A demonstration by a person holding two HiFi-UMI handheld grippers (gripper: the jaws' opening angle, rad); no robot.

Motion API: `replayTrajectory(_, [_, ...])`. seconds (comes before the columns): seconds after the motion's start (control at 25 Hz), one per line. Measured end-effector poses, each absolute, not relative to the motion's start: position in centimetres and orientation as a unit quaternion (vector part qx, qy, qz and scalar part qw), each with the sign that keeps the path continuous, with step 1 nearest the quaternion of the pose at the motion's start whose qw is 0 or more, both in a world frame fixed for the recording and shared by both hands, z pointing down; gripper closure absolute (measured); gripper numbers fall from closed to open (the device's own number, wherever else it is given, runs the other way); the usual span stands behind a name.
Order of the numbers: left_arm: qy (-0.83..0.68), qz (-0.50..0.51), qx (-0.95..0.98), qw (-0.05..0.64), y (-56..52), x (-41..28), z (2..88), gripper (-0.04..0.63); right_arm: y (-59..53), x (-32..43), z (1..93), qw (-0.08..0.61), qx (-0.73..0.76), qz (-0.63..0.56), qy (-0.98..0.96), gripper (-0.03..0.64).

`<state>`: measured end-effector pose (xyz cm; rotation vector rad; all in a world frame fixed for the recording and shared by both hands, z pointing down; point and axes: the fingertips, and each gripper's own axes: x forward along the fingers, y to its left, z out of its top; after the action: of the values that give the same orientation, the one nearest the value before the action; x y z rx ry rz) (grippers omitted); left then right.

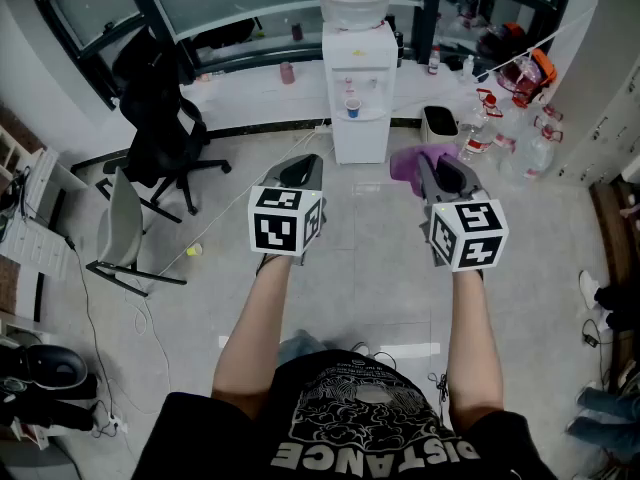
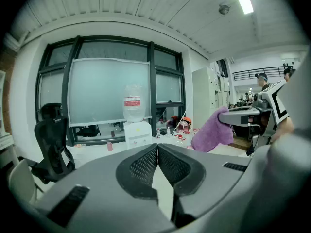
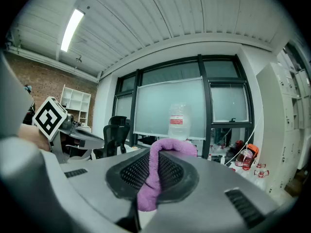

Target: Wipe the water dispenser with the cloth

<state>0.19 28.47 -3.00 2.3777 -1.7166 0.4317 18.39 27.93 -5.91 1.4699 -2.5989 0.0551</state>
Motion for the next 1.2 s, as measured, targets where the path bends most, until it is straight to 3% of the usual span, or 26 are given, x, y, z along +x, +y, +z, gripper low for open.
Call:
replayTrajectory(0.56, [-0.57,0.154,0.802,0.09,24.7,-0.8,-1.5,0.569,24.1,16.0,-3.8,0.075,0.482,0.036,-0.872,0.584])
replayTrajectory(1.2, [-0.521,0.153,0.834,0.093,7.4,-8.2,-0.9,0.569,8.3,6.5,-3.7,0.093,0.511,0.041,-0.853,0.584])
